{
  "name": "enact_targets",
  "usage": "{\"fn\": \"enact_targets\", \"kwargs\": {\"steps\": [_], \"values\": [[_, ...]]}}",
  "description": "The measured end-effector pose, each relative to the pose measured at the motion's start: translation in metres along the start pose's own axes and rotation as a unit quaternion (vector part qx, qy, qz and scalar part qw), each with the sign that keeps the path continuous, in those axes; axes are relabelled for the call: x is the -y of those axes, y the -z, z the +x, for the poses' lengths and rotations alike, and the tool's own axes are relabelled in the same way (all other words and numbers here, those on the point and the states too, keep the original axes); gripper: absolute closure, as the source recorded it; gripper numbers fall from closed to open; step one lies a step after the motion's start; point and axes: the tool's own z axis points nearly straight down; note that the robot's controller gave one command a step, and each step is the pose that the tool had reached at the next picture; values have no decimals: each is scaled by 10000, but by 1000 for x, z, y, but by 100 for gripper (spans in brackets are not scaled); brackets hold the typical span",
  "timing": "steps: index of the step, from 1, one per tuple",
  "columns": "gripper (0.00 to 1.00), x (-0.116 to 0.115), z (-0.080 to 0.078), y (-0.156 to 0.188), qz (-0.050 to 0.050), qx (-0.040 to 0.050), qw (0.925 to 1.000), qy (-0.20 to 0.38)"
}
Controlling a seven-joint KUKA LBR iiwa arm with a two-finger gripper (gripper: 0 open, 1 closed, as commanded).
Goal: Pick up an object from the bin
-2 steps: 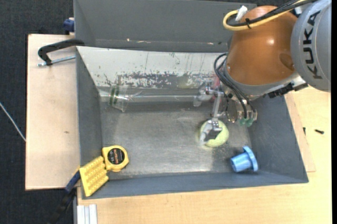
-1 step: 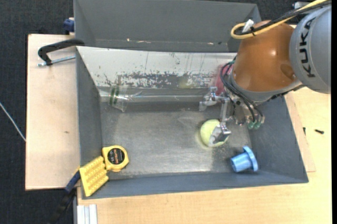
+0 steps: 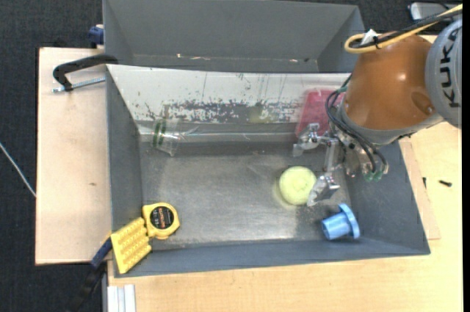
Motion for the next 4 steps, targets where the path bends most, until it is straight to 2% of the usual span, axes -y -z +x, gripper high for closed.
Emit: {"fn": "enact_targets", "kwargs": {"steps": [1,2,3,4], "values": [[0,26,-11,-10,3,10,9999,-140],[0,24,-18,-71,1,18,9991,-432],[100,40,-24,-86,-21,-19,9972,-752],[100,40,-24,-86,-21,-19,9972,-752]]}}
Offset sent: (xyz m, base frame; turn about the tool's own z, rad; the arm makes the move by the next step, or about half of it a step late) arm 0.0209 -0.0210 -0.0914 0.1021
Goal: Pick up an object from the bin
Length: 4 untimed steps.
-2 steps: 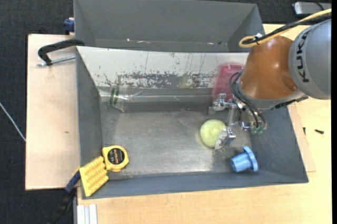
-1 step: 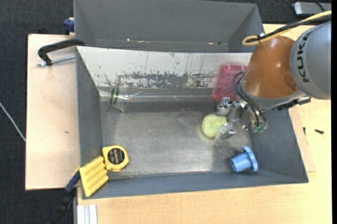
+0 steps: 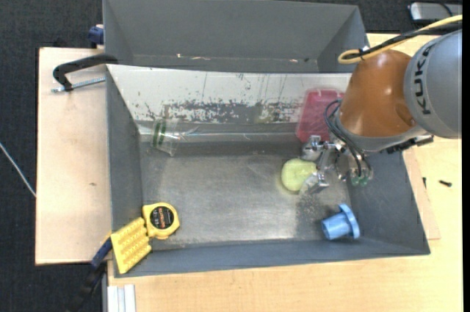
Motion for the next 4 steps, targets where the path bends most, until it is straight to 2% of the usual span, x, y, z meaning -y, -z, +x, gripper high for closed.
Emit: {"fn": "enact_targets", "kwargs": {"steps": [2,4], "values": [[100,0,1,12,12,8,10000,4],[100,0,1,47,17,12,10000,3]]}}
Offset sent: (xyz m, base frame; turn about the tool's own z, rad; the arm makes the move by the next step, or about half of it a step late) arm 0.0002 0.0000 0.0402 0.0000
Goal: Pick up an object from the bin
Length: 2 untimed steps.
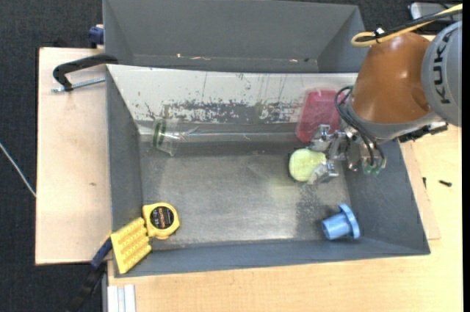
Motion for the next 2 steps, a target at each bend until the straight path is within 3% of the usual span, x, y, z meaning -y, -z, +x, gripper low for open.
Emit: {"fn": "enact_targets", "kwargs": {"steps": [2], "values": [[100,0,0,26,1,-4,10000,-1]]}}
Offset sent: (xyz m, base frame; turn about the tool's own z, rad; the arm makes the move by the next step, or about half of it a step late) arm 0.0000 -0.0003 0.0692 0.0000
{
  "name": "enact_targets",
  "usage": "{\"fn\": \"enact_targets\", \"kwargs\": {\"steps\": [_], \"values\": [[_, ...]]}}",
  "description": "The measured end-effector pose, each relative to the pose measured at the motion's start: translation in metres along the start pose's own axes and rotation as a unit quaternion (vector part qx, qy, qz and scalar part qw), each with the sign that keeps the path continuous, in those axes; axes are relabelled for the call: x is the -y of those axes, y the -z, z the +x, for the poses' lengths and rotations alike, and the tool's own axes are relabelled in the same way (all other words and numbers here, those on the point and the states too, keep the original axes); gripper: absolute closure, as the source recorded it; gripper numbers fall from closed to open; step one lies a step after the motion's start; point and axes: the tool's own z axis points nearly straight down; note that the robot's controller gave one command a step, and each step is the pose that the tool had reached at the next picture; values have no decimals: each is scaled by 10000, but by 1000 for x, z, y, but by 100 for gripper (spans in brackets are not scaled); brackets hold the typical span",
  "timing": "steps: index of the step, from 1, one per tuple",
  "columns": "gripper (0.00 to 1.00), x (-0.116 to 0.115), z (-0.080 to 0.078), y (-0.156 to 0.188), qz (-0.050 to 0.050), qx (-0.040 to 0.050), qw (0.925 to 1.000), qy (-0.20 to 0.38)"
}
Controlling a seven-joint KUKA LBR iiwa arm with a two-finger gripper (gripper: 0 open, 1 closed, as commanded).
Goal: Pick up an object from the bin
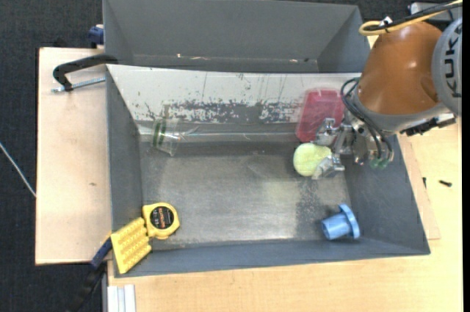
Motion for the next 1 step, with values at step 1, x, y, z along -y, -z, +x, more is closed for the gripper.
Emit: {"fn": "enact_targets", "kwargs": {"steps": [1], "values": [[100,0,-1,16,2,18,10000,-1]]}}
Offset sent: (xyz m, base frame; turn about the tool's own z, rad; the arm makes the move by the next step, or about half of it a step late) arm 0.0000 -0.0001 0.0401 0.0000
